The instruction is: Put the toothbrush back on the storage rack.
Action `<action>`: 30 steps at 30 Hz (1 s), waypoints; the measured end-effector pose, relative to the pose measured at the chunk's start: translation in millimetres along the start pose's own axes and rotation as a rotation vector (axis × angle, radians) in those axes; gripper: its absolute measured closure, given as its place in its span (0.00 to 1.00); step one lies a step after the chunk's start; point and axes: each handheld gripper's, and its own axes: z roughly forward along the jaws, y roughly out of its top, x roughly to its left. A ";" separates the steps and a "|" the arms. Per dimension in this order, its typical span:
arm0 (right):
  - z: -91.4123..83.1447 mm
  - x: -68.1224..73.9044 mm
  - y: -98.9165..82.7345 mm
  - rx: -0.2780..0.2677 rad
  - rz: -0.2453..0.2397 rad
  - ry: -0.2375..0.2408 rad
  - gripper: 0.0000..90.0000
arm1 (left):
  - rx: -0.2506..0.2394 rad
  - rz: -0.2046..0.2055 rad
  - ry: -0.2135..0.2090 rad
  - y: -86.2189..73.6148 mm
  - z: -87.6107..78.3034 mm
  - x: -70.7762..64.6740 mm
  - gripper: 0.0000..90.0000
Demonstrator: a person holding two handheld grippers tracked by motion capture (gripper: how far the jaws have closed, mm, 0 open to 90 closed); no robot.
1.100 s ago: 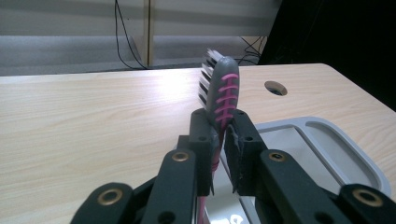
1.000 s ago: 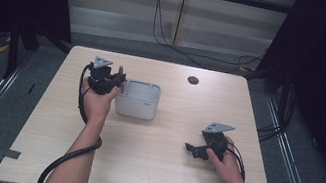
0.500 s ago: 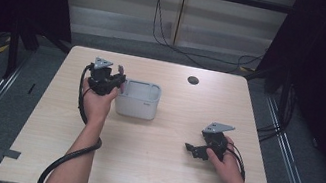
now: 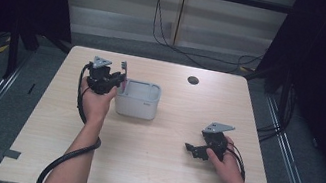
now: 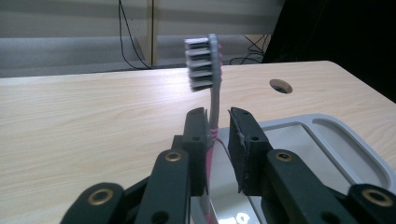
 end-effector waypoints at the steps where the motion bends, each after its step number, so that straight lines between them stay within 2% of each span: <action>1: 0.0 0.0 0.0 0.000 0.000 0.000 0.12 | 0.000 0.000 0.000 0.0 0.0 0.0 0.85; 8: -0.1 0.0 0.0 0.001 0.000 0.000 0.12 | -0.007 0.005 0.008 1.1 -3.5 2.1 0.79; 13: 0.0 0.0 0.0 0.000 0.000 0.000 0.12 | -0.007 0.007 0.022 1.0 -6.2 4.5 0.71; 18: 0.0 0.1 0.0 0.000 0.002 0.000 0.12 | -0.006 0.004 0.029 -0.5 -7.7 6.9 0.57; 21: 0.0 0.1 0.0 0.000 0.002 0.000 0.12 | -0.002 0.000 0.032 -1.2 -8.1 8.4 0.51; 30: 0.0 0.1 0.0 -0.001 0.002 0.000 0.12 | 0.012 0.007 0.024 -1.3 -10.7 10.1 0.44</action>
